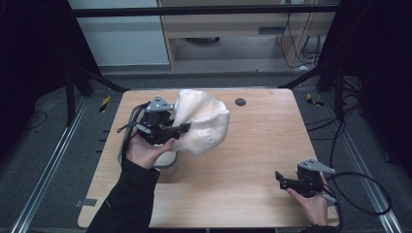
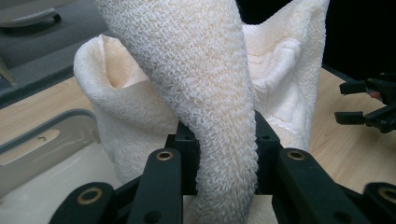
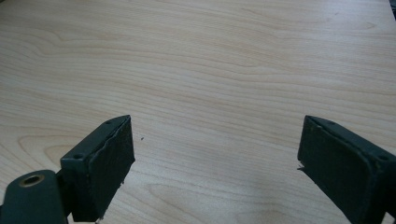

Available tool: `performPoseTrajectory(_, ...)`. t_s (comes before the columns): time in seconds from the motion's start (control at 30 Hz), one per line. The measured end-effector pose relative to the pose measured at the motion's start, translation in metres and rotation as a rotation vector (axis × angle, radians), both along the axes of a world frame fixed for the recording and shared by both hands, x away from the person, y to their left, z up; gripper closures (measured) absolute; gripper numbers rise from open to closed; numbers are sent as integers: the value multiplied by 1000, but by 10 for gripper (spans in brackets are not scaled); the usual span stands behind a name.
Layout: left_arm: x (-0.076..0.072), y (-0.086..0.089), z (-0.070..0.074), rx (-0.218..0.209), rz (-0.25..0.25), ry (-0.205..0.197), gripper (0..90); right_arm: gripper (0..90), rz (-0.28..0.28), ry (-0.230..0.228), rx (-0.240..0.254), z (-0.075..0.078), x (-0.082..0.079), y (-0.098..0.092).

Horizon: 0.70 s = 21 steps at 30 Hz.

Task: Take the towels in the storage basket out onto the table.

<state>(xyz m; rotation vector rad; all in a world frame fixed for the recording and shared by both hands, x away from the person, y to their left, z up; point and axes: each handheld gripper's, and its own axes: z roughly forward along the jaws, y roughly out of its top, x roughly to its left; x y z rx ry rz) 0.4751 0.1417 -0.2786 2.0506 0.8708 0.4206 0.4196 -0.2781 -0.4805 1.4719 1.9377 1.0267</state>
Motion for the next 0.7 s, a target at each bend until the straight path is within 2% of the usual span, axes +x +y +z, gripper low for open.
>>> performPoseTrajectory(0.2, 2, -19, -16, 10, -27, 8, 703, 108, -2, -3, -29, -1, 0, 1)
performPoseTrajectory(0.4, 5, -34, -33, 11, -53, 24, 703, 109, 0, -4, -15, -1, 0, 0)
performPoseTrajectory(0.7, 7, -58, -55, 13, -90, 38, 702, 112, -12, -13, -56, -1, 0, -2)
